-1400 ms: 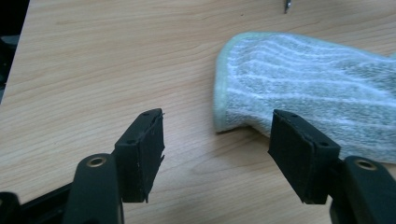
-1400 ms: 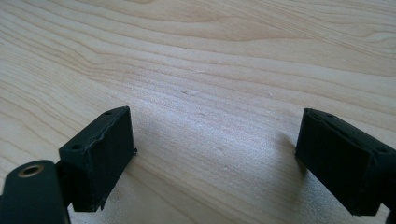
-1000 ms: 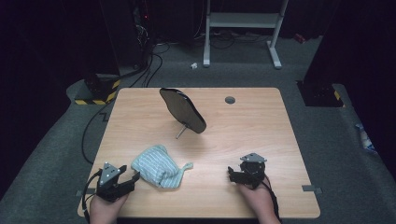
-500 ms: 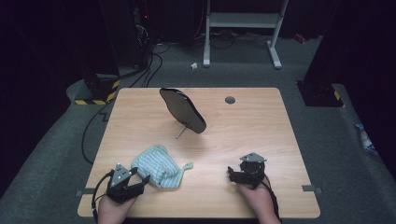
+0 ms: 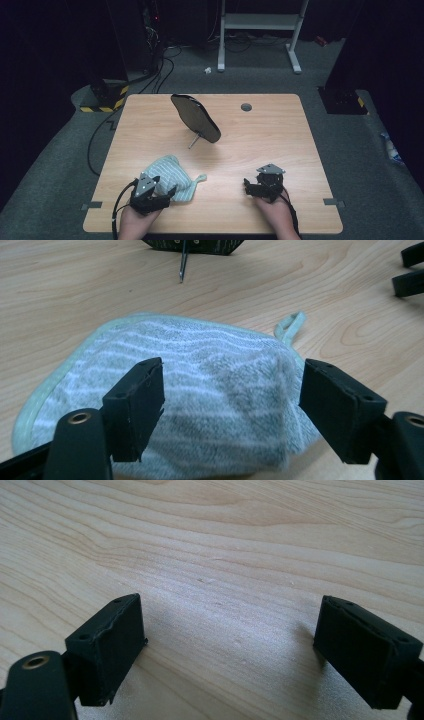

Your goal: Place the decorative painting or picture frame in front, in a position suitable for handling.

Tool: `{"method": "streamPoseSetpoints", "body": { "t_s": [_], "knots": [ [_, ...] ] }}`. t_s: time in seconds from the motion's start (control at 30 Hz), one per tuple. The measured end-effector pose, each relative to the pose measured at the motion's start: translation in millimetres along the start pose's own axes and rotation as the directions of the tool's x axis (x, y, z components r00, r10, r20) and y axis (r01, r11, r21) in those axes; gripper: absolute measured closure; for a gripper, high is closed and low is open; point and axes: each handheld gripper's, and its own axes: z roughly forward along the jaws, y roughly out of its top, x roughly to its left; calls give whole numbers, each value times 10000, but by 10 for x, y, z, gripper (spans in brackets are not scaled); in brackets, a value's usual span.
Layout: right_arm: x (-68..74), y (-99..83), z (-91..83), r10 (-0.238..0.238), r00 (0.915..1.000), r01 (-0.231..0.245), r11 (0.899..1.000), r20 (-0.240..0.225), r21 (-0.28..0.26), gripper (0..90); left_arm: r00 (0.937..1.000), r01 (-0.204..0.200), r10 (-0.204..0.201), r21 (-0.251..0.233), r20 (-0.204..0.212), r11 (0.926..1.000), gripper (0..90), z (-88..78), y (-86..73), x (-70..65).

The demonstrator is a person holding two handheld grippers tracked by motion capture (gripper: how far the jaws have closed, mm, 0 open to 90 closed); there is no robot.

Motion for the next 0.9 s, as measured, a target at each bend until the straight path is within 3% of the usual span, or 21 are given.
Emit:
{"method": "streamPoseSetpoints", "body": {
  "t_s": [0.1,0.2,0.4,0.43,0.5,0.63,0.83,0.9],
  "knots": [
    [1,0,0,-5,10000,5,10000,4,1,124,9996,-261,262,239,-76,9994,256,41,98,5],
    [0,-1,-2,-20,10000,20,10000,-11,5,124,9999,-125,121,331,112,9994,255,86,200,33],
    [6,-5,-6,-8,10000,8,10000,-14,1,124,9974,267,-321,828,647,9962,237,195,12,99],
    [6,-5,-6,-8,10000,8,10000,-14,1,124,9974,267,-321,828,647,9962,234,195,12,99],
    [6,-5,-6,-8,10000,8,10000,-13,-1,125,9987,-122,71,992,513,9950,224,203,-24,78],
    [6,-5,-6,-8,10000,8,10000,-12,0,124,9990,-328,304,711,333,9969,214,122,-51,47],
    [7,-6,-7,-3,10000,3,10000,-10,0,124,9999,-86,84,310,66,9995,202,-8,-41,82],
    [7,-5,-7,-4,10000,4,10000,-13,1,124,10000,14,-16,475,43,9989,188,14,-50,94]
  ]
}}
